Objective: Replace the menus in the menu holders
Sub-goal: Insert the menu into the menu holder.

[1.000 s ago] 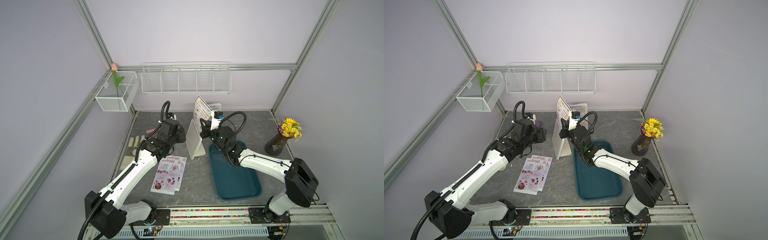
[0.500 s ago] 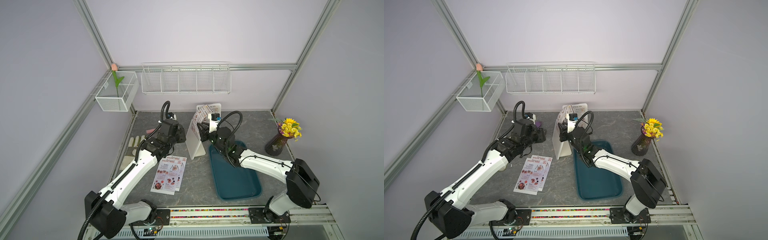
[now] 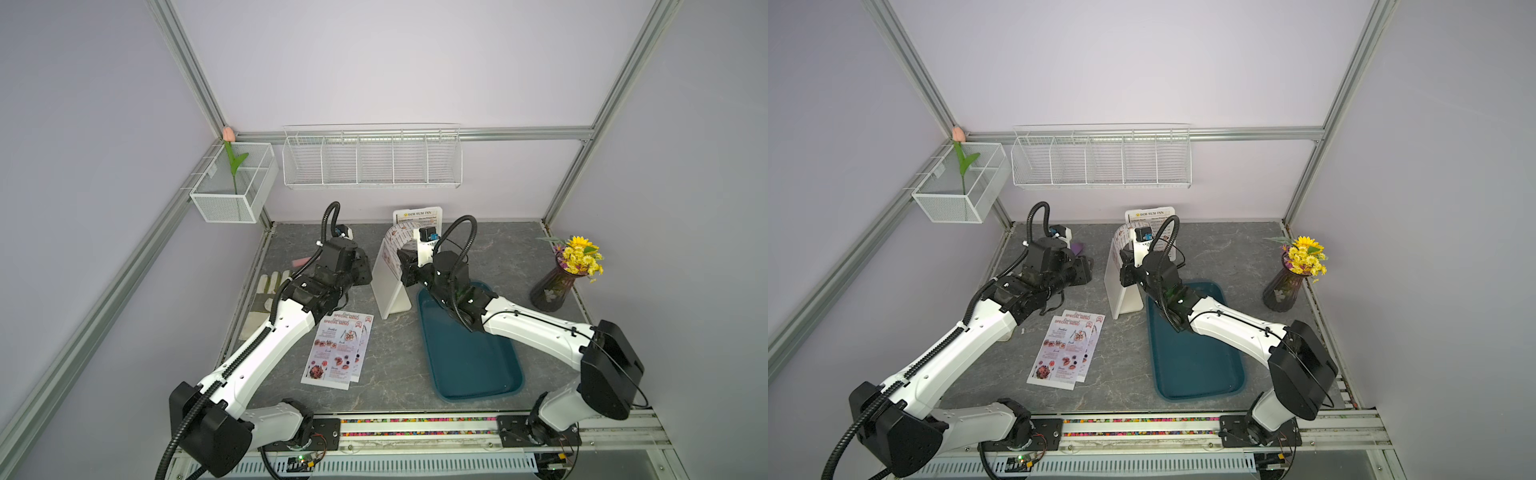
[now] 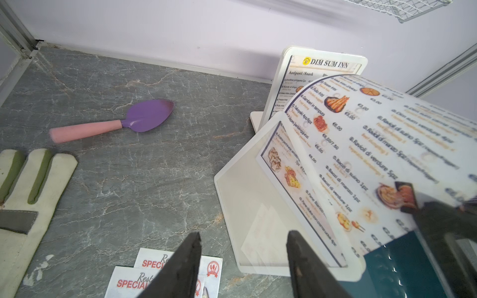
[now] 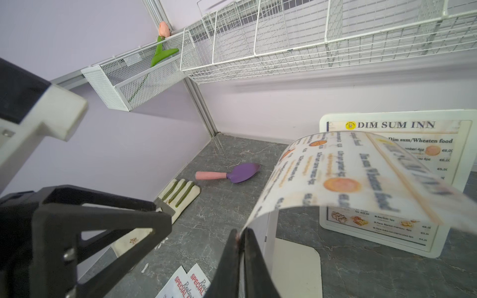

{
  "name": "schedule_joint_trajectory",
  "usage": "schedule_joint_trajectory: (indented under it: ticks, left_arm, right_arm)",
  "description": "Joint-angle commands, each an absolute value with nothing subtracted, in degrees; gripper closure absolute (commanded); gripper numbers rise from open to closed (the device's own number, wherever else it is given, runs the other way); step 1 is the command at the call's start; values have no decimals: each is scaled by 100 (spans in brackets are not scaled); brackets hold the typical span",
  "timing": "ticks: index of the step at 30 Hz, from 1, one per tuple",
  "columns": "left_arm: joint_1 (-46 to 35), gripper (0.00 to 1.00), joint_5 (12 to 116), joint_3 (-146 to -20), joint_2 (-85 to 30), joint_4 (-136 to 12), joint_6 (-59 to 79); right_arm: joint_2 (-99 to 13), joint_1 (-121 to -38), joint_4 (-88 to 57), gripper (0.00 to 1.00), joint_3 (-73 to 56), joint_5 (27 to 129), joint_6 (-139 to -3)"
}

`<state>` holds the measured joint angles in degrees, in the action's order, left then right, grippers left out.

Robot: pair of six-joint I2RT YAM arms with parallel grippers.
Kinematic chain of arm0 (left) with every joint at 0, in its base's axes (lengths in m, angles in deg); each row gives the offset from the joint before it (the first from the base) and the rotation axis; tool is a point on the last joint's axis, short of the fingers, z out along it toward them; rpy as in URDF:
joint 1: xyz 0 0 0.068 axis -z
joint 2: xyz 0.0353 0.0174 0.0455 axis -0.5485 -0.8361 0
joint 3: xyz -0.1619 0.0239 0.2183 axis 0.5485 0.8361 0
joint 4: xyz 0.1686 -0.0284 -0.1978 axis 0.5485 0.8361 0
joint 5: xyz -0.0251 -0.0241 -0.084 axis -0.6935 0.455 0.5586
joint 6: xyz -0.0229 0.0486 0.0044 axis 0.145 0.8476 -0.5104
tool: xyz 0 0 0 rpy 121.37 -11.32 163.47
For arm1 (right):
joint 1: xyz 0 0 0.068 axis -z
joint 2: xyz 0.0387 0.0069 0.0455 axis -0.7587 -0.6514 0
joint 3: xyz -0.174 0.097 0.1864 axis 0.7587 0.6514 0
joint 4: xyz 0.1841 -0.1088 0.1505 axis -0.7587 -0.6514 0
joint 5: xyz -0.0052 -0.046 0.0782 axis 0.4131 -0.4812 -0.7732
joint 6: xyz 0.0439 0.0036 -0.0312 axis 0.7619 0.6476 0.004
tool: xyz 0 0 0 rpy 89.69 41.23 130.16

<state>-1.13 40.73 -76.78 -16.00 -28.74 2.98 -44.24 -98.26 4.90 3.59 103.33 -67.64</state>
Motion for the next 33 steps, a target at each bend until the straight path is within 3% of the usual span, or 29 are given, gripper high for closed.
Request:
schedule_joint_trajectory:
  ticks: [1,20,33]
  left_arm:
    - [-143,44,4016,-7628,-1543,-2945,262]
    - [-138,44,4024,-7618,-1556,-3000,240]
    - [-144,44,4039,-7663,-1593,-3009,275]
  right_arm:
    - [-4434,-9840,430,92,290,10404,-6820]
    - [-4274,-9919,980,93,812,10593,-6766]
    - [-4100,-9936,657,85,985,10344,-6589]
